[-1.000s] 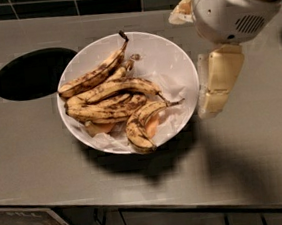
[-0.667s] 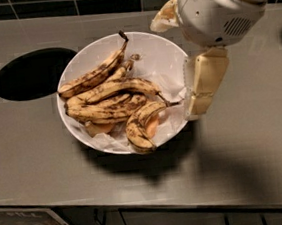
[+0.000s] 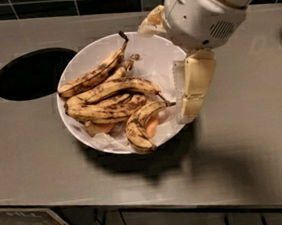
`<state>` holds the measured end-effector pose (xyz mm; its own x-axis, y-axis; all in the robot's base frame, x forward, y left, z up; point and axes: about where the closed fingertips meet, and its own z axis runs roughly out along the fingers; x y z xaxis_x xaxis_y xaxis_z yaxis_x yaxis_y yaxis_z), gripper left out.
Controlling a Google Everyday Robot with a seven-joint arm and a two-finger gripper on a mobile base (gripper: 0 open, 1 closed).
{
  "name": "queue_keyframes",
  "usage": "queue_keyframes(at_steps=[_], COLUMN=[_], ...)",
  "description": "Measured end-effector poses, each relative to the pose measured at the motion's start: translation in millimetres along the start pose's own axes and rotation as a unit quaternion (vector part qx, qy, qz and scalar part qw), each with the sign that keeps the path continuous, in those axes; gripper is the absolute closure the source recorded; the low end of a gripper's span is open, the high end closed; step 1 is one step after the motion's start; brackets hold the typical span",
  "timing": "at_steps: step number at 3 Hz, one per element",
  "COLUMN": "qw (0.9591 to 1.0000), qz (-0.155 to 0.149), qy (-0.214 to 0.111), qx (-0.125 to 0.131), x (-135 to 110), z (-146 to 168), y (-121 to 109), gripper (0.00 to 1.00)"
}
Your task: Pick banana from white bowl
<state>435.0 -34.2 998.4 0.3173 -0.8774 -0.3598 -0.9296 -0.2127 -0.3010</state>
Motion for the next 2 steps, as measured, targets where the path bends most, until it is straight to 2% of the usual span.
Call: queue_keyframes(at_steps=[1, 2], qw=[1.0000, 0.9996], qz=[-0.001, -0.013], qy=[-0.002, -0.021], qx=[0.000, -0.013], x=[-1.3, -12.0], z=[1.0, 22.0], y=[-0.5, -7.2], gripper=[0.00, 0.00])
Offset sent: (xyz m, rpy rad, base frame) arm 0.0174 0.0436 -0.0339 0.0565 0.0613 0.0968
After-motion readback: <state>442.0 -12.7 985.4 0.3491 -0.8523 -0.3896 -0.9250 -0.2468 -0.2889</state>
